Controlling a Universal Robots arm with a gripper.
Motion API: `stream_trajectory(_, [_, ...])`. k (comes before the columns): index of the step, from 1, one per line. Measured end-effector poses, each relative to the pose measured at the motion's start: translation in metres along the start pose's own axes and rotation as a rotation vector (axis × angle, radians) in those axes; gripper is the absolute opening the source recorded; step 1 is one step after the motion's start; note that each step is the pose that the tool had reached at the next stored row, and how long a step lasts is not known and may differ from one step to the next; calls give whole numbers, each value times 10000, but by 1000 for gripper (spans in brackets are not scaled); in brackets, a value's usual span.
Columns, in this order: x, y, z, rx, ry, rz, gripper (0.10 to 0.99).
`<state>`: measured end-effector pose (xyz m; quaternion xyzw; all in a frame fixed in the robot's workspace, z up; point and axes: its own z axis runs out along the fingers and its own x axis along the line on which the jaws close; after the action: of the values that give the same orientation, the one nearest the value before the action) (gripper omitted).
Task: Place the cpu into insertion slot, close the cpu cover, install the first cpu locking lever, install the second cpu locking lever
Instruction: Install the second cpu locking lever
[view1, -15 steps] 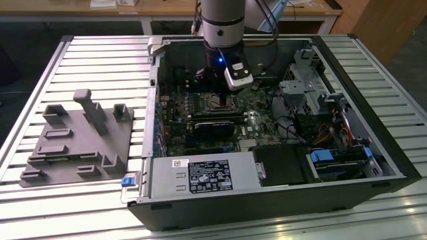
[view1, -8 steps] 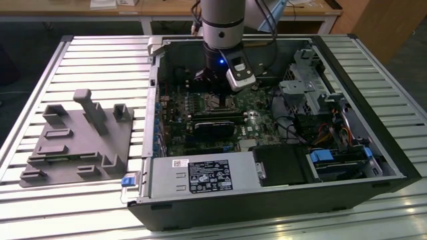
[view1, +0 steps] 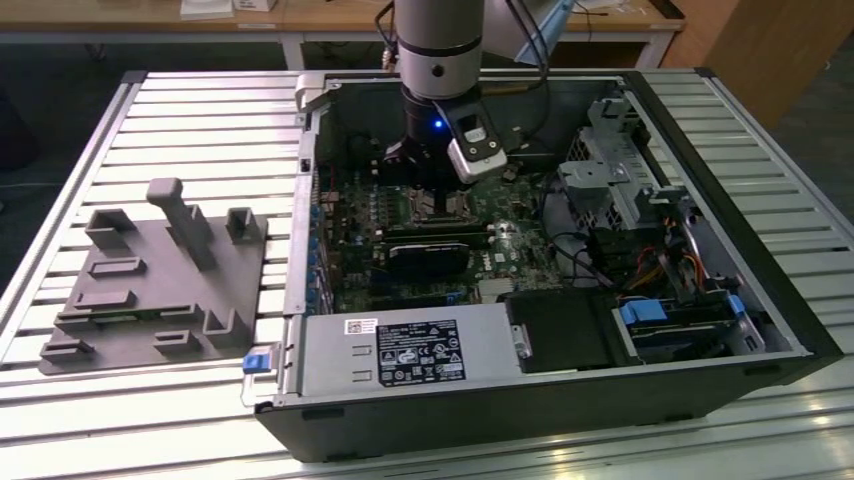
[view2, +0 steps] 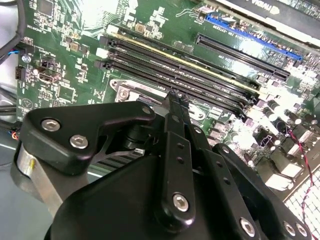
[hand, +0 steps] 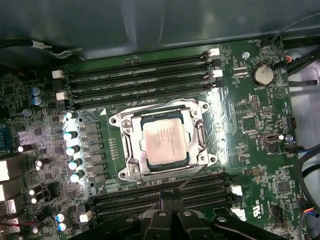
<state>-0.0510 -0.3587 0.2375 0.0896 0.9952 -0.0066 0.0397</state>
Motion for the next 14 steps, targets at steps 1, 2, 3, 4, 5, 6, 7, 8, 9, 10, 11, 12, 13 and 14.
stream_trajectory(1, [1, 0, 1, -1, -1, 1, 106])
stream_trajectory(2, [3, -1, 4, -2, -1, 2, 106])
stream_trajectory(3, [7, -3, 9, -1, 0, 2, 106])
stream_trajectory(4, [10, -6, 15, -7, 2, 0, 106])
stream_trajectory(5, [14, -9, 22, -20, 3, -3, 106])
stream_trajectory(6, [20, -12, 28, -34, 5, -4, 106])
stream_trajectory(7, [29, -16, 34, -51, 9, -6, 106])
stream_trajectory(8, [38, -20, 40, -67, 12, -7, 106])
stream_trajectory(9, [45, -25, 45, -91, 16, -7, 106])
stream_trajectory(10, [52, -31, 50, -119, 21, -7, 106])
stream_trajectory(11, [60, -37, 54, -150, 27, -6, 106])
stream_trajectory(12, [70, -43, 59, -178, 33, -4, 106])
stream_trajectory(13, [79, -49, 64, -203, 37, -2, 106])
stream_trajectory(14, [87, -55, 69, -225, 41, -1, 106])
